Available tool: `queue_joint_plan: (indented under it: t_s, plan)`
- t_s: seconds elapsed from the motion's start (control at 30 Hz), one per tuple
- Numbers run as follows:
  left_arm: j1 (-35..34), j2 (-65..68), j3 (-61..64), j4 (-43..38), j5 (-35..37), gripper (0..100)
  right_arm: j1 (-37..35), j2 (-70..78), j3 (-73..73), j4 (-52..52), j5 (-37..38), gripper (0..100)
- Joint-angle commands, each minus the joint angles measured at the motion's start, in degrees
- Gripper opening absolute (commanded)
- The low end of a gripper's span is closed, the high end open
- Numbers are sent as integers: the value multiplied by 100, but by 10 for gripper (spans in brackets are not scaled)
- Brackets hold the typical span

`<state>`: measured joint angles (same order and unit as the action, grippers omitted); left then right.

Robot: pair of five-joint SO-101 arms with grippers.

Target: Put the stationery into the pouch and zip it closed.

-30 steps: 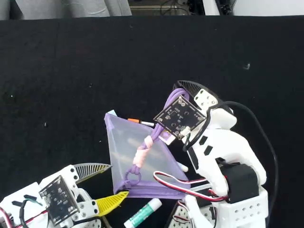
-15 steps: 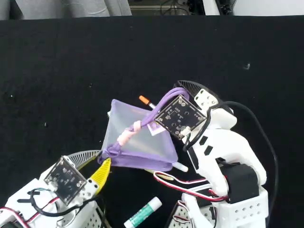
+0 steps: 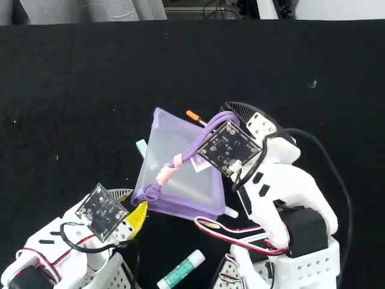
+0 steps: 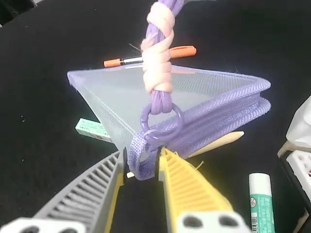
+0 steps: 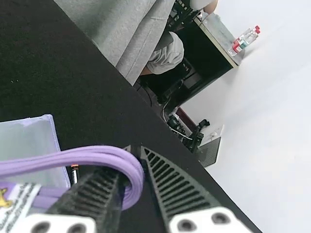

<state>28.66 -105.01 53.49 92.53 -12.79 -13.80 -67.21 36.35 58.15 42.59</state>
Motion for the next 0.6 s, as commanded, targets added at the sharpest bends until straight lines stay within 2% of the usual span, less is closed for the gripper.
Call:
queue_joint_plan:
  t_s: [0.0,0.4,0.57]
  plan:
    - [-48,62,-163,-132,-18,124,88,-110,-145,53,44,11]
    - [-48,62,-119,-149,-18,124,79,-110,-831,853,360,11]
    - [-66,62,312,-554,-26,124,79,-110,-892,800,360,11]
